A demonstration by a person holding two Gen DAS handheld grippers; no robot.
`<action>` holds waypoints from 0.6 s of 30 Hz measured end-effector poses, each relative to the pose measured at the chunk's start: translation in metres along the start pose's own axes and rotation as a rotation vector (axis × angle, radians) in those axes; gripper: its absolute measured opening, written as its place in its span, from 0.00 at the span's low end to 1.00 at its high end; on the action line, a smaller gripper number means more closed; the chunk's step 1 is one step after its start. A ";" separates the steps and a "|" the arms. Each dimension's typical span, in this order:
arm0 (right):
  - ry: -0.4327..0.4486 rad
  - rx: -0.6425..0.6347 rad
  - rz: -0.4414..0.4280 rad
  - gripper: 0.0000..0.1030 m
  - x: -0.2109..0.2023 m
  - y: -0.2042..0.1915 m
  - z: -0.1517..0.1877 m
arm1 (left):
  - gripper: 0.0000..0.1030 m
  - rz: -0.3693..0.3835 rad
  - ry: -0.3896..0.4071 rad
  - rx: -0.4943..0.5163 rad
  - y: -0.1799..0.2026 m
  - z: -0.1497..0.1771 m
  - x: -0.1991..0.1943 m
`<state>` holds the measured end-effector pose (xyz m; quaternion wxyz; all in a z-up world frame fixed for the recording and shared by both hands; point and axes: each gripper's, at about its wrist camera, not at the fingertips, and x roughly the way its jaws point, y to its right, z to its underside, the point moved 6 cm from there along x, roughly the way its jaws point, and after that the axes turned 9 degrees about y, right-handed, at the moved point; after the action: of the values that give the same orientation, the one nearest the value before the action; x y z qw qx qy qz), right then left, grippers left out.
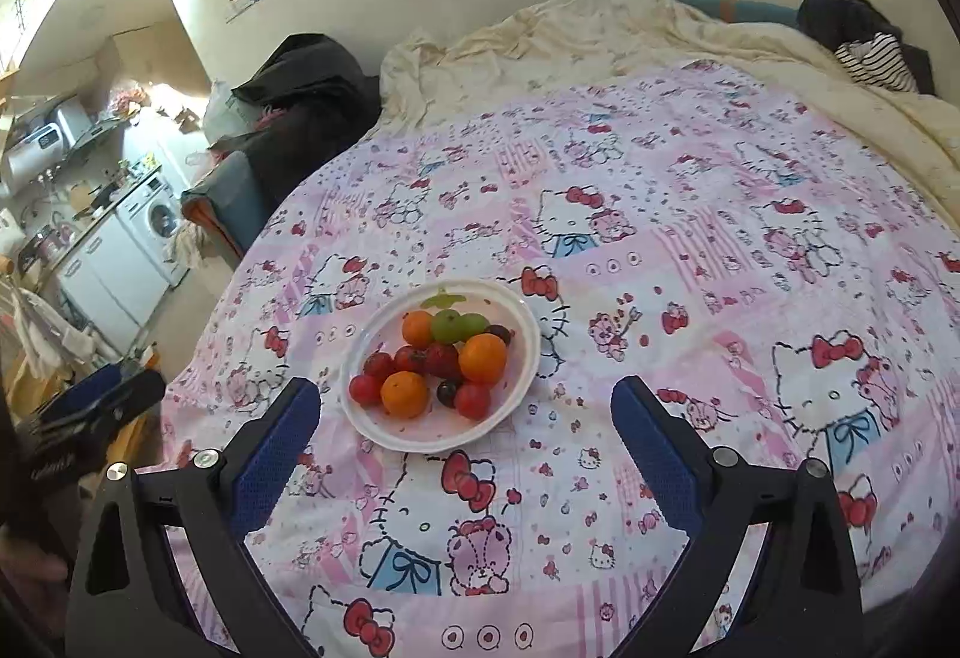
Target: Organize fruits
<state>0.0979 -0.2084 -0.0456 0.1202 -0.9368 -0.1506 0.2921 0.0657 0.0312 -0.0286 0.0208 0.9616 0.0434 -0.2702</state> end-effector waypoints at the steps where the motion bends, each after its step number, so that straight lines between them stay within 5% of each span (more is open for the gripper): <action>1: 0.005 -0.010 0.013 0.97 0.000 -0.001 0.002 | 1.00 -0.007 0.001 -0.004 0.000 0.001 0.000; 18: 0.040 -0.182 0.059 0.97 0.012 -0.032 0.014 | 1.00 0.007 -0.012 0.014 0.016 0.015 0.010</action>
<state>0.0923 -0.1731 -0.0531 0.0288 -0.9535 -0.1463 0.2618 0.0677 0.0152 -0.0463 0.0152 0.9603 0.0383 -0.2760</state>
